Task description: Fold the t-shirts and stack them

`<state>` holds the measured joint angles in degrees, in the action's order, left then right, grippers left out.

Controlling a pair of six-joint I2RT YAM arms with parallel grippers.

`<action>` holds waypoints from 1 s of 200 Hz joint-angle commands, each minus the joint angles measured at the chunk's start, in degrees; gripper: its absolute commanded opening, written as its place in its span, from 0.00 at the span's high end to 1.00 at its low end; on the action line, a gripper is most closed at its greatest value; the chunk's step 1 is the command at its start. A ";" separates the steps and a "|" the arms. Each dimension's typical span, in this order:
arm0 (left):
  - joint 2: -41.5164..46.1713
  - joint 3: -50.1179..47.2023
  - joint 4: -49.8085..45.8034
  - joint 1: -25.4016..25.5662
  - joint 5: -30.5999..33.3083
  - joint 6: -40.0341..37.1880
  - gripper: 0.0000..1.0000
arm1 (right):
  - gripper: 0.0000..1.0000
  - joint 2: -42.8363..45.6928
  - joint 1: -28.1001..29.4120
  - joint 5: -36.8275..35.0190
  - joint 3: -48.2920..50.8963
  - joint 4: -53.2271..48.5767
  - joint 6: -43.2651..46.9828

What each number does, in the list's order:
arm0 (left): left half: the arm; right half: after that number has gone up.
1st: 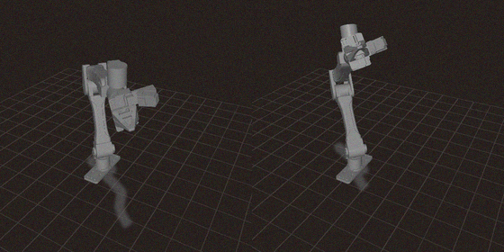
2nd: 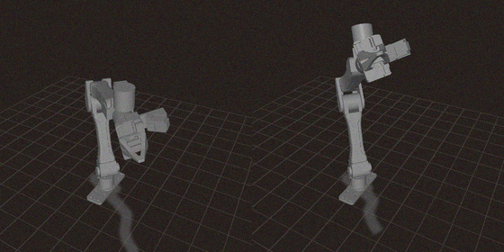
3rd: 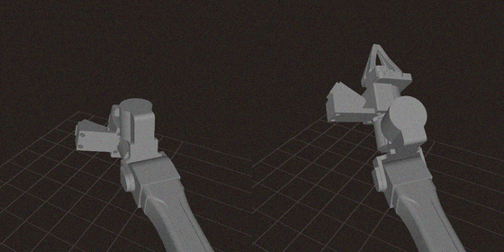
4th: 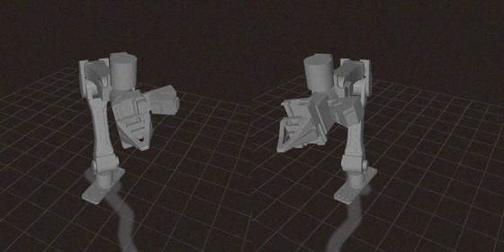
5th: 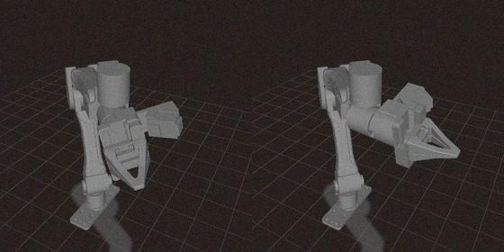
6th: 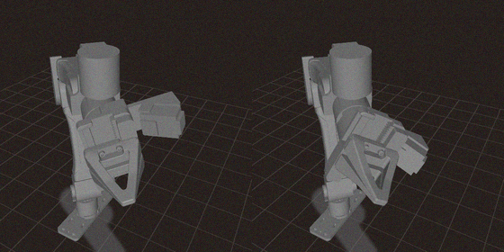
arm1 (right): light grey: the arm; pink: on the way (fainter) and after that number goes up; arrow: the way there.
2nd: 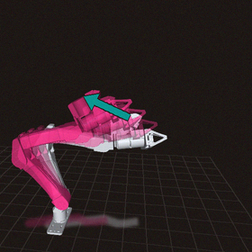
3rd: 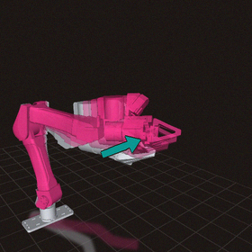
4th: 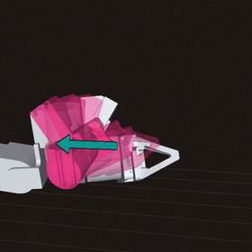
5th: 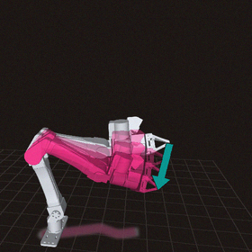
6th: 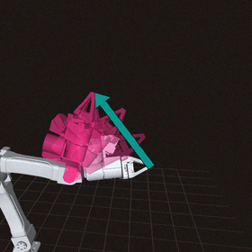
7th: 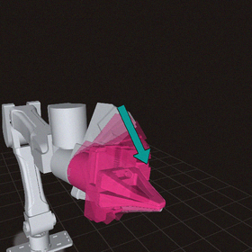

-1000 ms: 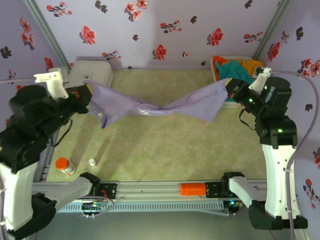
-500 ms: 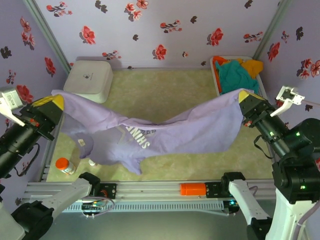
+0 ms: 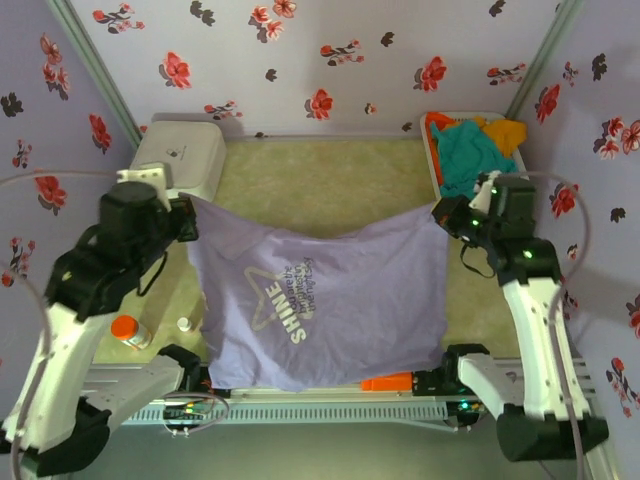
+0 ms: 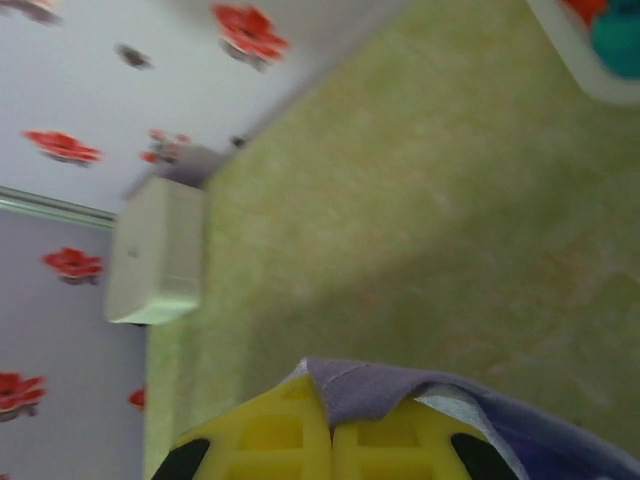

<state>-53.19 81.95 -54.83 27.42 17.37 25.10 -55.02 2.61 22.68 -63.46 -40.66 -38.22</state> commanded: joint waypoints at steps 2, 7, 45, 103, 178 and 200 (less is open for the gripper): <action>-3.05 -5.40 11.61 -3.33 2.79 -0.36 1.00 | 1.00 -6.35 -0.33 0.86 4.16 11.81 -1.95; -4.24 -6.72 13.33 -4.32 1.67 -0.47 1.00 | 1.00 -8.22 -0.33 0.94 4.53 13.32 -2.24; -15.64 -12.50 26.18 -11.18 -9.90 1.29 1.00 | 1.00 -23.24 -0.46 0.56 1.00 19.93 -1.73; -37.73 0.29 28.06 -15.58 -22.78 2.00 1.00 | 1.00 -37.27 -2.59 1.95 -9.29 17.88 0.33; -36.22 -4.15 23.31 -18.49 -31.91 8.63 1.00 | 1.00 -35.87 -2.88 0.95 -4.46 12.92 4.29; -31.51 -9.38 22.84 -19.31 -33.93 11.76 1.00 | 1.00 -34.95 -2.96 1.51 -1.65 12.18 4.50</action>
<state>-90.74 76.93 -29.45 9.30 -12.16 32.10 -91.96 -0.01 23.40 -68.10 -25.58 -35.68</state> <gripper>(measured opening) 0.047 0.043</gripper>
